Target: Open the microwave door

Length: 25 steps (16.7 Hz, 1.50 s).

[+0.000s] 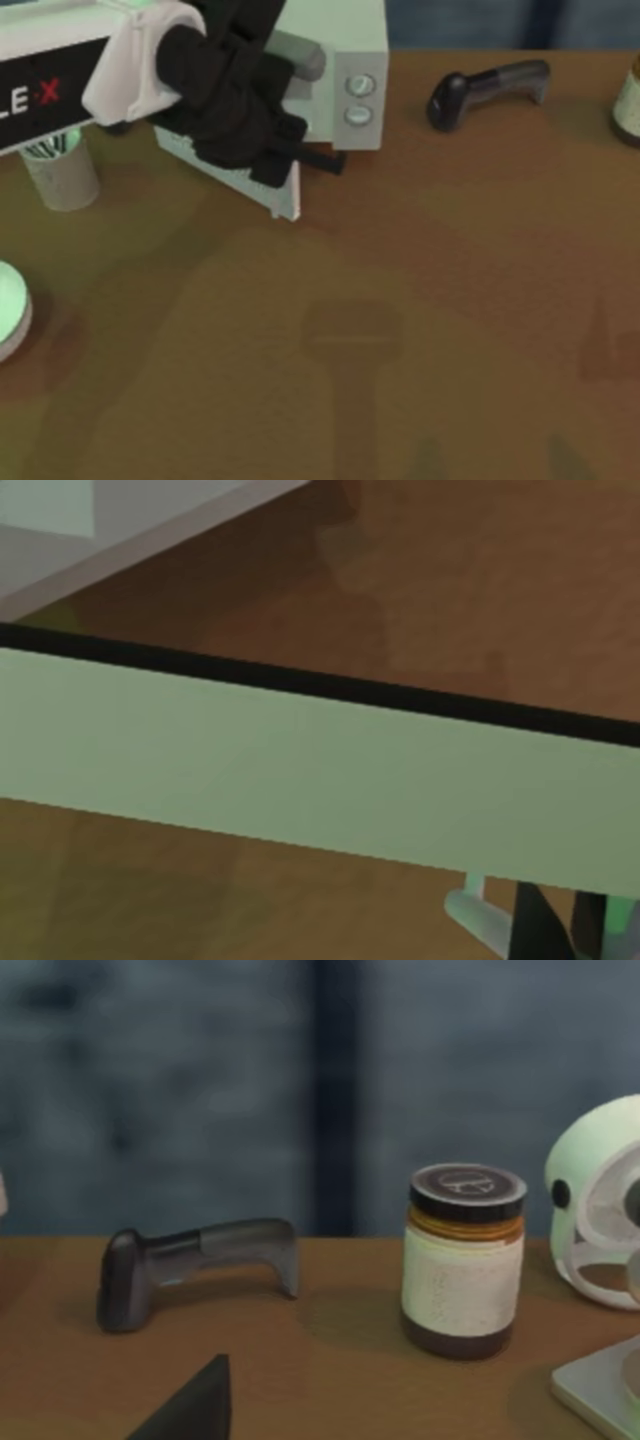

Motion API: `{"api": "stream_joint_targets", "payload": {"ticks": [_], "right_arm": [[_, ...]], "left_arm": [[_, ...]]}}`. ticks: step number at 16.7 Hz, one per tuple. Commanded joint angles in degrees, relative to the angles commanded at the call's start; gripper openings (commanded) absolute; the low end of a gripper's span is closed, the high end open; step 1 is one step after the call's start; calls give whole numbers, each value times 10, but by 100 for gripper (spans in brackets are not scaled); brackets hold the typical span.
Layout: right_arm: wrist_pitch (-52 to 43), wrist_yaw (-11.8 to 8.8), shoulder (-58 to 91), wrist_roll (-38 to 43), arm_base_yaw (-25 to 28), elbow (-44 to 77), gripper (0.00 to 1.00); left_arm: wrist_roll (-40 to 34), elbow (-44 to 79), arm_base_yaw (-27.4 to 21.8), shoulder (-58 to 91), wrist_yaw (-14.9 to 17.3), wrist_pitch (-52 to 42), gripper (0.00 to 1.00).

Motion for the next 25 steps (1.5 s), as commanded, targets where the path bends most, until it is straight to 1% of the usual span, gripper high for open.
{"api": "stream_joint_targets", "payload": {"ticks": [16, 19, 25], "right_arm": [[0, 0, 0, 0, 0, 0, 100], [0, 0, 0, 0, 0, 0, 100], [0, 0, 0, 0, 0, 0, 100]], "left_arm": [[0, 0, 0, 0, 0, 0, 0], [6, -5, 0, -3, 8, 2, 0], [79, -50, 26, -36, 46, 6, 0]]}}
